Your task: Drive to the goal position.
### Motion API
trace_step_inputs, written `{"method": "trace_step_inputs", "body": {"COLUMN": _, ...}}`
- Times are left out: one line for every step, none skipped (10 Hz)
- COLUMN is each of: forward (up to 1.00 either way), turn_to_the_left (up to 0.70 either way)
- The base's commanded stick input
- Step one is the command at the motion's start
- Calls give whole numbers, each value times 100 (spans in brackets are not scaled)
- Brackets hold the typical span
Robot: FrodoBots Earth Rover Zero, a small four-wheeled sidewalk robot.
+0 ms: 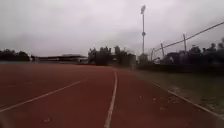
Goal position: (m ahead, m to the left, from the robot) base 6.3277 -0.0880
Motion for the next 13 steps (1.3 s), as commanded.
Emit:
{"method": "trace_step_inputs", "body": {"forward": 0, "turn_to_the_left": 0}}
{"method": "trace_step_inputs", "body": {"forward": 0, "turn_to_the_left": 0}}
{"method": "trace_step_inputs", "body": {"forward": 0, "turn_to_the_left": 0}}
{"method": "trace_step_inputs", "body": {"forward": 0, "turn_to_the_left": 0}}
{"method": "trace_step_inputs", "body": {"forward": 3, "turn_to_the_left": 0}}
{"method": "trace_step_inputs", "body": {"forward": 10, "turn_to_the_left": 0}}
{"method": "trace_step_inputs", "body": {"forward": 26, "turn_to_the_left": 0}}
{"method": "trace_step_inputs", "body": {"forward": 49, "turn_to_the_left": 0}}
{"method": "trace_step_inputs", "body": {"forward": 70, "turn_to_the_left": 0}}
{"method": "trace_step_inputs", "body": {"forward": 70, "turn_to_the_left": 0}}
{"method": "trace_step_inputs", "body": {"forward": 70, "turn_to_the_left": 0}}
{"method": "trace_step_inputs", "body": {"forward": 70, "turn_to_the_left": 0}}
{"method": "trace_step_inputs", "body": {"forward": 70, "turn_to_the_left": 0}}
